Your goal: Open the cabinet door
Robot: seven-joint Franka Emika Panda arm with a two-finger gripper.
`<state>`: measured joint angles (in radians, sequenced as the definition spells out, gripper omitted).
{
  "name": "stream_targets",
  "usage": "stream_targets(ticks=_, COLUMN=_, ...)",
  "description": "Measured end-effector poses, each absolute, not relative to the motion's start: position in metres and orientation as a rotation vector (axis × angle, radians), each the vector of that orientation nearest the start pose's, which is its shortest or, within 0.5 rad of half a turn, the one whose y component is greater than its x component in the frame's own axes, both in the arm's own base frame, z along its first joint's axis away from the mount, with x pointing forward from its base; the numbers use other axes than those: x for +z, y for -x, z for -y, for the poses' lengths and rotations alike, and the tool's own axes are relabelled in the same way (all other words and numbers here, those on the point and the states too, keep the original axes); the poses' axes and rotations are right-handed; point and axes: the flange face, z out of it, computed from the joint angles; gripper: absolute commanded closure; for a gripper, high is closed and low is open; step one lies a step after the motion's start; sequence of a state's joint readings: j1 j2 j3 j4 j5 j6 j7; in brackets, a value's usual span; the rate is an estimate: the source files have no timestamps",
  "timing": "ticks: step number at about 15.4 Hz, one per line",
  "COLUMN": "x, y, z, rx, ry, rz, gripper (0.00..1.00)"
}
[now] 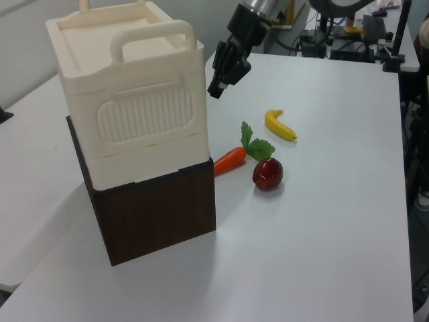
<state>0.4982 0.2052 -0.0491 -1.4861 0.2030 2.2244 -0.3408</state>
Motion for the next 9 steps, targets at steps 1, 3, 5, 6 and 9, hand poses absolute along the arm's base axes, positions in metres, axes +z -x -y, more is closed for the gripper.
stream_targets(ticks=1, x=0.6171, y=-0.5947, z=-0.2974, rx=-0.755, ry=2.66, rz=0.973, gripper=0.8)
stream_targets(ticks=3, x=0.6214, y=-0.5922, z=-0.2948, rx=-0.746, ry=2.666, rz=0.948, gripper=0.71)
stream_targets(ticks=5, x=0.6246, y=-0.5908, z=-0.2922, rx=-0.745, ry=2.671, rz=0.923, gripper=0.47)
stream_targets(ticks=6, x=0.6249, y=-0.5904, z=-0.2915, rx=-0.743, ry=2.674, rz=0.91, gripper=0.41)
stream_targets(ticks=9, x=0.6214, y=-0.5904, z=-0.2913, rx=-0.731, ry=2.681, rz=0.893, gripper=0.41)
